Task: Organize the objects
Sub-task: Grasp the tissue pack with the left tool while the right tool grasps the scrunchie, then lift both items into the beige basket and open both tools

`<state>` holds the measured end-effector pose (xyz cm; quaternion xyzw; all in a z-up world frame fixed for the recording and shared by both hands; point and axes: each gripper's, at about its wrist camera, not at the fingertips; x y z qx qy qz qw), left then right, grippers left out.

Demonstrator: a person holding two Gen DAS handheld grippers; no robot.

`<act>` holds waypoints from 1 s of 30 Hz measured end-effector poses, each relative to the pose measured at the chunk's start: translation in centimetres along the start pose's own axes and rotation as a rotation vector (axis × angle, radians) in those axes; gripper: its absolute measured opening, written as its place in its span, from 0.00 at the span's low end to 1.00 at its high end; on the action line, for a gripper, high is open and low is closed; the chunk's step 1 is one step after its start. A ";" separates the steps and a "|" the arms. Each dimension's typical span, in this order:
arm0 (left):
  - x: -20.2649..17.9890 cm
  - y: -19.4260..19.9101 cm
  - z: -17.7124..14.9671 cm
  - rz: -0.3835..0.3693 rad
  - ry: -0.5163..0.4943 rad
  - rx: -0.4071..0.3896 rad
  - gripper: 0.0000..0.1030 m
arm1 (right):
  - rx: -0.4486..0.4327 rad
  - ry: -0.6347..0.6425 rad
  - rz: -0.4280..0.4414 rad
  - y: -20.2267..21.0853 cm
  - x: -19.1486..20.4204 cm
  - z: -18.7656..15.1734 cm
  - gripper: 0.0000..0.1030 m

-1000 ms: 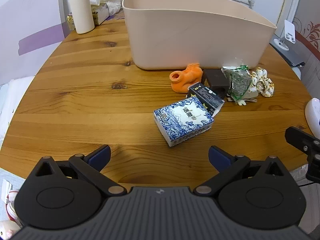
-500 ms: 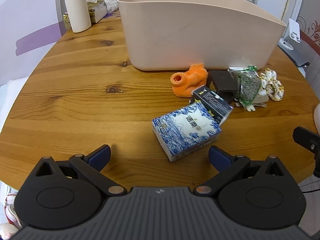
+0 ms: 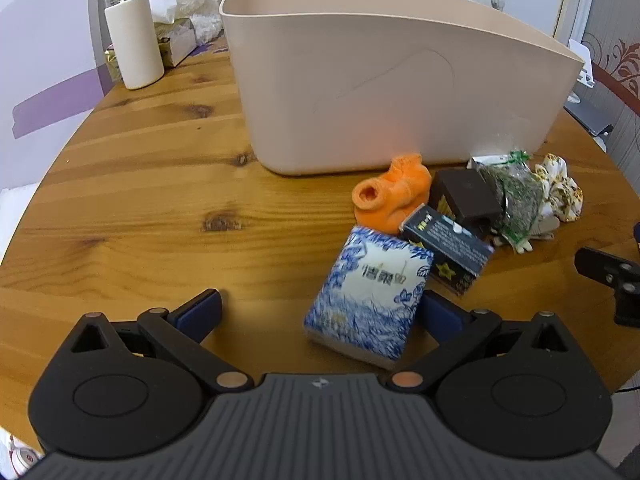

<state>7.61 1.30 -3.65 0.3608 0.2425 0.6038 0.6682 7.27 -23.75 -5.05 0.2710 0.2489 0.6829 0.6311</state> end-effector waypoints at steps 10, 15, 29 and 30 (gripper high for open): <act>0.7 -0.5 0.9 -0.024 -0.010 0.011 1.00 | -0.013 0.003 0.055 -3.3 0.1 1.6 0.88; 1.1 -0.1 1.1 -0.015 -0.008 0.008 0.79 | -0.013 0.021 0.112 -3.8 0.8 1.8 0.61; 1.9 2.0 0.8 -0.075 0.013 -0.010 0.46 | -0.035 0.001 0.123 -0.1 0.5 1.0 0.16; 1.9 2.5 0.9 -0.072 0.013 -0.022 0.46 | -0.046 -0.002 0.118 0.4 0.3 1.2 0.16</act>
Point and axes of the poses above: each gripper's, at about its wrist camera, not at the fingertips, and y roughly against the way its jaws point, x to its left, z to its top, and after that the axes turned 9 degrees about -y, right-handed
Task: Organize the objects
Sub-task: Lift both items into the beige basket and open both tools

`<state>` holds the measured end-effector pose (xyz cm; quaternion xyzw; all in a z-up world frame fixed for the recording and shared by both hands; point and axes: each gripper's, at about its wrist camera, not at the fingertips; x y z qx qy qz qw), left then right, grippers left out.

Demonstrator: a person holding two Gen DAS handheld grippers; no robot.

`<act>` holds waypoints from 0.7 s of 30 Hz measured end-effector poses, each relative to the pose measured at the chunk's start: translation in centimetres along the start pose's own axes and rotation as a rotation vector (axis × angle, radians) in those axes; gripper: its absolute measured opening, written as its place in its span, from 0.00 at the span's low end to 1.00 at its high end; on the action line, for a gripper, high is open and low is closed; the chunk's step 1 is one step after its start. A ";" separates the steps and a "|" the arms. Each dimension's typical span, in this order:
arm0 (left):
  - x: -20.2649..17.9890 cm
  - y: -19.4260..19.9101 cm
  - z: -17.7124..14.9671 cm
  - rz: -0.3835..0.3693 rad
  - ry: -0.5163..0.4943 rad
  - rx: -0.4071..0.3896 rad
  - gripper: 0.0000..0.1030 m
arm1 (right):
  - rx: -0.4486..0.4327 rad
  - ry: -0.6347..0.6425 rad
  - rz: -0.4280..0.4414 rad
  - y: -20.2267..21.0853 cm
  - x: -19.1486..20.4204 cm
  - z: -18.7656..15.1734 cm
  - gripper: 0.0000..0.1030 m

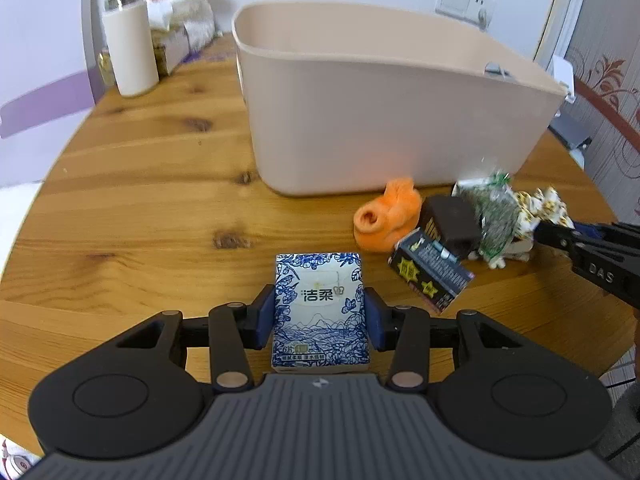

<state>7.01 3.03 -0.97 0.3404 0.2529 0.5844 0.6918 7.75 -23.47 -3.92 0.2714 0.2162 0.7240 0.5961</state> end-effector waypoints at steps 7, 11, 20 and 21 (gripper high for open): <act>0.3 3.4 2.0 0.007 0.001 -0.119 0.46 | -0.124 -0.017 -0.006 4.2 -0.1 2.2 0.16; 0.4 5.1 4.1 0.032 -0.010 -0.199 0.46 | -0.208 -0.019 -0.001 5.7 0.4 4.5 0.16; -0.1 5.3 10.6 0.106 -0.037 -0.306 0.46 | -0.276 -0.007 0.030 4.2 2.5 9.9 0.16; -0.1 4.6 11.3 0.121 -0.040 -0.302 0.46 | -0.273 -0.002 0.030 3.6 2.8 10.4 0.16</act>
Point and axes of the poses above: each gripper's, at about its wrist camera, not at the fingertips, and y roughly against the way its jaws point, x to its left, z to its top, and after that the axes turned 9 degrees about -y, right-handed
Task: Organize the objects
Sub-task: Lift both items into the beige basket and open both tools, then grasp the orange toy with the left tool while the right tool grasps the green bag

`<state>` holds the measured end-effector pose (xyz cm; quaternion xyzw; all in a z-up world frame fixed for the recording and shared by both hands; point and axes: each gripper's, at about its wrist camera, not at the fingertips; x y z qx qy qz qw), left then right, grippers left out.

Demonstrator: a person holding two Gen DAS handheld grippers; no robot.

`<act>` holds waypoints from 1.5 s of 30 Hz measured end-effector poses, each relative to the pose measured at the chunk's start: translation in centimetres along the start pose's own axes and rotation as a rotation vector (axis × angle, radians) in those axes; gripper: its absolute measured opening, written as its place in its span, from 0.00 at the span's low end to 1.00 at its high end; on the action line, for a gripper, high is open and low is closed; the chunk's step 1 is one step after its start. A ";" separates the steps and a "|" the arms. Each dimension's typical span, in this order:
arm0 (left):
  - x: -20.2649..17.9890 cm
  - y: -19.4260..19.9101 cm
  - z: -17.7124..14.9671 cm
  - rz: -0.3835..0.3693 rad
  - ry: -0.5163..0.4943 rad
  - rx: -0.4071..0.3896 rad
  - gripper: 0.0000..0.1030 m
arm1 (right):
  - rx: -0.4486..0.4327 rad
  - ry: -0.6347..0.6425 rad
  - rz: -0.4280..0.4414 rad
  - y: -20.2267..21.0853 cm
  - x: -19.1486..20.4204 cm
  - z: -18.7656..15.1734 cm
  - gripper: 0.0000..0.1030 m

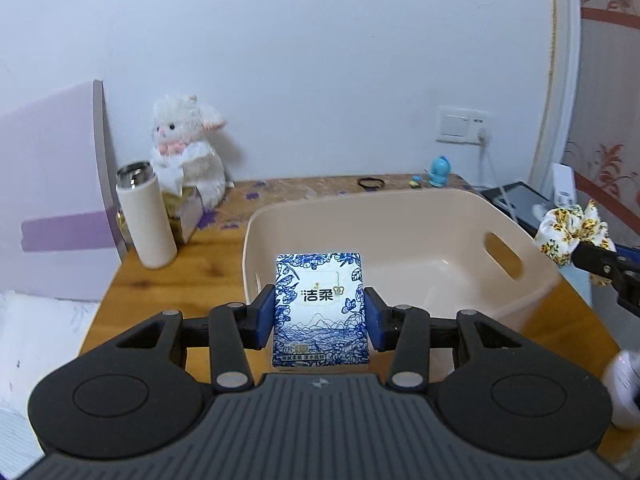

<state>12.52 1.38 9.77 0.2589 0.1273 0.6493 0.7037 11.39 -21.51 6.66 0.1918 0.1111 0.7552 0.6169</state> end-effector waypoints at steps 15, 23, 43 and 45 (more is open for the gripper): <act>-4.0 -11.7 1.0 -0.016 -0.103 0.215 0.46 | 0.197 0.013 -0.034 -8.5 2.7 -1.7 0.30; -3.4 -10.4 1.1 -0.038 -0.094 0.189 0.70 | 0.157 0.011 -0.033 -6.7 2.9 -1.4 0.64; -1.2 -0.7 -2.4 -0.095 -0.097 0.135 0.90 | 0.142 0.024 -0.025 0.8 2.5 -4.4 0.96; -1.2 -1.0 -3.4 -0.109 -0.095 0.158 0.90 | 0.167 0.014 -0.026 0.5 2.1 -5.1 0.96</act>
Point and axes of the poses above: each gripper's, at about its wrist camera, not at the fingertips, and y roughly against the way its jaws point, x to its left, z to its top, and after that the axes turned 9 degrees about -y, right-handed
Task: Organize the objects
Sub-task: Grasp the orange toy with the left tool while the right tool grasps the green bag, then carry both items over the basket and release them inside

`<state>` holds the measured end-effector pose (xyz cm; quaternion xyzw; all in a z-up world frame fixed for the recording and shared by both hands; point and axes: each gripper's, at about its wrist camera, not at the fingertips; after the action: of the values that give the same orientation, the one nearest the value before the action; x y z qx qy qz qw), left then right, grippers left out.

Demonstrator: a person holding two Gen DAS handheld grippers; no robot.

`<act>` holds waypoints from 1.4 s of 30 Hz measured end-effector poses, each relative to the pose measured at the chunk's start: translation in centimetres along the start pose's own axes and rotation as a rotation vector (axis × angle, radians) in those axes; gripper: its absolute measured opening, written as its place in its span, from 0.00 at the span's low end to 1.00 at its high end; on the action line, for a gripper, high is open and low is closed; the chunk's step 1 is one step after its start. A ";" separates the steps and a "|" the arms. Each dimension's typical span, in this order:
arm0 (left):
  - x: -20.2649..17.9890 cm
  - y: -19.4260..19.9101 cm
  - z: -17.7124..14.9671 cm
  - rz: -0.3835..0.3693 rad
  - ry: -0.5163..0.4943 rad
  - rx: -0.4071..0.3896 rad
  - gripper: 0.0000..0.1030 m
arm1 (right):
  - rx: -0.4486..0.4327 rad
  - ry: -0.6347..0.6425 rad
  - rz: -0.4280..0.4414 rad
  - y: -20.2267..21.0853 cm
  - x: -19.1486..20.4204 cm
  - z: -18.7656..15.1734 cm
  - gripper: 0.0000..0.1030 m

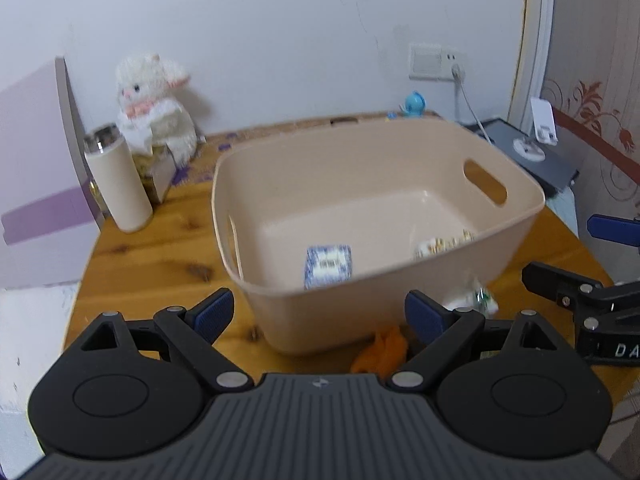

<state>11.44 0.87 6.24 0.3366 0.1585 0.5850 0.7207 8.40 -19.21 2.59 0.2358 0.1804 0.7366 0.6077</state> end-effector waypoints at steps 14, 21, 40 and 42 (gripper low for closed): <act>-0.6 -6.7 -4.1 -0.023 -0.021 0.160 0.90 | 0.170 -0.091 0.034 -4.7 -1.4 -4.2 0.96; 0.1 -8.4 -4.5 -0.067 0.034 0.182 0.90 | 0.213 -0.121 0.063 -6.6 -1.4 -4.7 0.94; -2.2 -8.1 -4.6 -0.135 -0.066 0.132 0.07 | 0.233 -0.127 0.137 -6.5 -0.5 -4.2 0.40; -2.5 -7.9 -4.8 -0.131 -0.076 0.128 0.07 | 0.223 -0.130 0.133 -6.0 -0.8 -4.2 0.39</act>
<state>13.61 -0.73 -2.87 0.3929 0.1897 0.5119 0.7400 11.00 -18.73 -4.27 0.3605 0.2051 0.7337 0.5382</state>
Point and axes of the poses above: each gripper's, at about its wrist camera, not at the fingertips, and y roughly against the way its jaws point, x to its left, z to its top, and after that the axes turned 9 degrees about -y, right-handed
